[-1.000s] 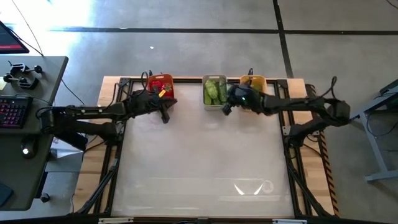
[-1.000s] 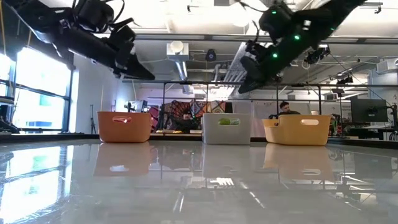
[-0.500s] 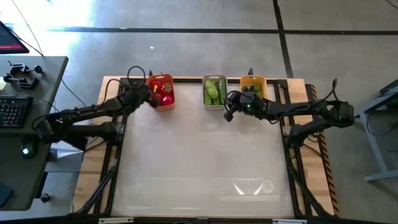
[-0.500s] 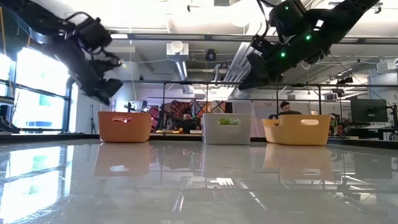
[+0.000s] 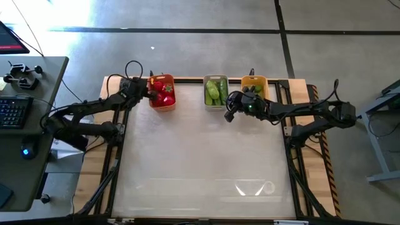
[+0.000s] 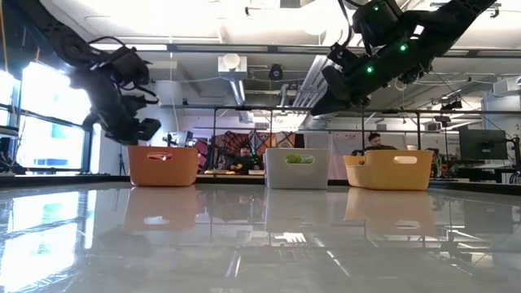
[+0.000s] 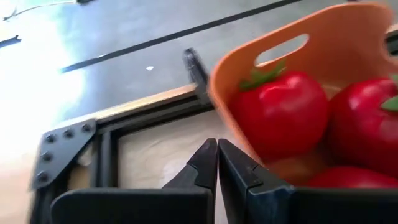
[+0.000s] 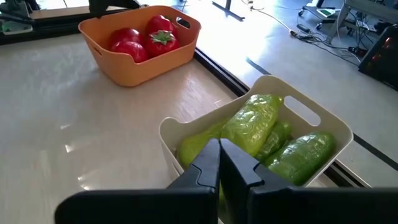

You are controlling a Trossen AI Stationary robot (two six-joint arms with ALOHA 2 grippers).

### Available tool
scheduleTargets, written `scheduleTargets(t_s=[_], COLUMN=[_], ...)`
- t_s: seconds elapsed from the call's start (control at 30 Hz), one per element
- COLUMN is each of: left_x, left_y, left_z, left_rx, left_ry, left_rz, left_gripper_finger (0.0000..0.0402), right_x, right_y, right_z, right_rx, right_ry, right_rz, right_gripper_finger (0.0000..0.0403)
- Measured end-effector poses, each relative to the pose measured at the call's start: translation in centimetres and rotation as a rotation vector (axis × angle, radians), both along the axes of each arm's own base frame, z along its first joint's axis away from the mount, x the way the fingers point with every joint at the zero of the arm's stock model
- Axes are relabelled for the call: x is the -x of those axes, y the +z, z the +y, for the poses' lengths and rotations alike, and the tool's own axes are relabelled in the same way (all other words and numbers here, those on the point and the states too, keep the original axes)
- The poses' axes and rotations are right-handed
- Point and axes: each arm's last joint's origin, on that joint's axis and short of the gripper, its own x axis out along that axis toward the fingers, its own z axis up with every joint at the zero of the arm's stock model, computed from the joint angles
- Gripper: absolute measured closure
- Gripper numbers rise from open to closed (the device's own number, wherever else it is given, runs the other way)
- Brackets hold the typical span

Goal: Sort produce into baskets
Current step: Adjust the bins

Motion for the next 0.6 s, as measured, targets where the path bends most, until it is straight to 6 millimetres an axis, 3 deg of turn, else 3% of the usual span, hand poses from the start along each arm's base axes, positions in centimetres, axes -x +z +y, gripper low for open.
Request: scheduleTargets(t_s=[0.3, 0.6], left_x=[-0.4, -0.8], left_y=[-1.6, -0.2], left_z=[1.4, 1.3], left_rx=[0.047, -0.045], left_ry=[-0.03, -0.08], left_rz=[-0.029, -0.079], left_gripper_finger=[0.04, 0.04], right_x=[0.0, -0.2], right_y=[-0.1, -0.1], right_z=[0.1, 0.6], right_rx=[-0.004, 0.014], right_ry=[0.004, 0.027], right_rz=[0.007, 0.016], right_gripper_finger=[0.0403, 0.0403])
